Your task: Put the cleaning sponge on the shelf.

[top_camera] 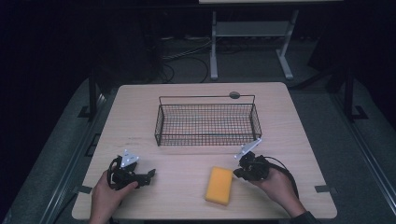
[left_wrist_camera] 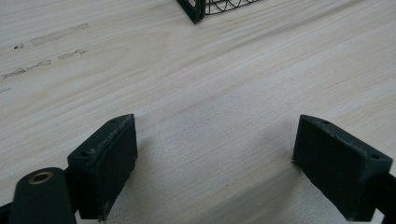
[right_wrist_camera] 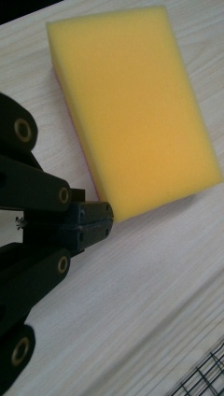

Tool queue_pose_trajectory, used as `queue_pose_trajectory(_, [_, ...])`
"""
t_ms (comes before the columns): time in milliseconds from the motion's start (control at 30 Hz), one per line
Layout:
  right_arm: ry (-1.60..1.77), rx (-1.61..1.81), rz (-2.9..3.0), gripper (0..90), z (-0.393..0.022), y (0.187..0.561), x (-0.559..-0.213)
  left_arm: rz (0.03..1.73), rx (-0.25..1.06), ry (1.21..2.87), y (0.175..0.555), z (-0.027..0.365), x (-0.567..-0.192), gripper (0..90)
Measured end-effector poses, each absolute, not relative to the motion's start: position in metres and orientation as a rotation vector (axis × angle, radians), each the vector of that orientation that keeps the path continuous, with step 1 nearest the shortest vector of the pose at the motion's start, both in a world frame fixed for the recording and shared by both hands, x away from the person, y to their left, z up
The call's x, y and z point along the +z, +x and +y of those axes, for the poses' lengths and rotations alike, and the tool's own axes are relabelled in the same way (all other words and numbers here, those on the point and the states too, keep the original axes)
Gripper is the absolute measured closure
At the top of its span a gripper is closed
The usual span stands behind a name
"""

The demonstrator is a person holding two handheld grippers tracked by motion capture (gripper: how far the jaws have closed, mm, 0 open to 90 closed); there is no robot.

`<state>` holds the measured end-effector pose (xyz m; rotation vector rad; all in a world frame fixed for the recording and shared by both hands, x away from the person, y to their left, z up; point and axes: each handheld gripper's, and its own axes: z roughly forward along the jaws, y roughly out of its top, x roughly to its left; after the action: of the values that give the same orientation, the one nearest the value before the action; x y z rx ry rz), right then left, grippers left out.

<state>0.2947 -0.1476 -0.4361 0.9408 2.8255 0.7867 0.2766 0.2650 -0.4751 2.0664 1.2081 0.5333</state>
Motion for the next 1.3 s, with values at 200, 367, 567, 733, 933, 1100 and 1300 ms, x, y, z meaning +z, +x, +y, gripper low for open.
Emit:
queue_pose_trajectory(200, [0.932,0.788,2.832,89.7,-0.141,0.299,-0.436,1.208,0.533,2.066,0.277,0.265,-0.475,12.8])
queue_pose_trajectory(367, [0.922,0.788,2.838,89.7,-0.135,0.302,-0.435,1.208,0.533,2.066,0.277,0.265,-0.475,12.8])
queue_pose_trajectory(567, [0.914,0.784,2.84,89.8,-0.13,0.305,-0.434,1.208,0.533,2.066,0.277,0.265,-0.475,12.8])
queue_pose_trajectory(733, [0.898,0.803,2.831,89.7,-0.128,0.301,-0.425,1.209,0.534,2.063,0.277,0.265,-0.475,12.8])
queue_pose_trajectory(933, [0.845,0.836,2.84,89.7,-0.117,0.293,-0.413,1.208,0.534,2.067,0.277,0.265,-0.475,12.8])
queue_pose_trajectory(1100, [0.789,0.872,2.871,89.7,-0.102,0.289,-0.408,1.208,0.533,2.066,0.277,0.265,-0.475,12.8])
queue_pose_trajectory(1300, [0.723,0.914,2.914,89.7,-0.08,0.285,-0.407,1.208,0.532,2.066,0.277,0.265,-0.475,12.8])
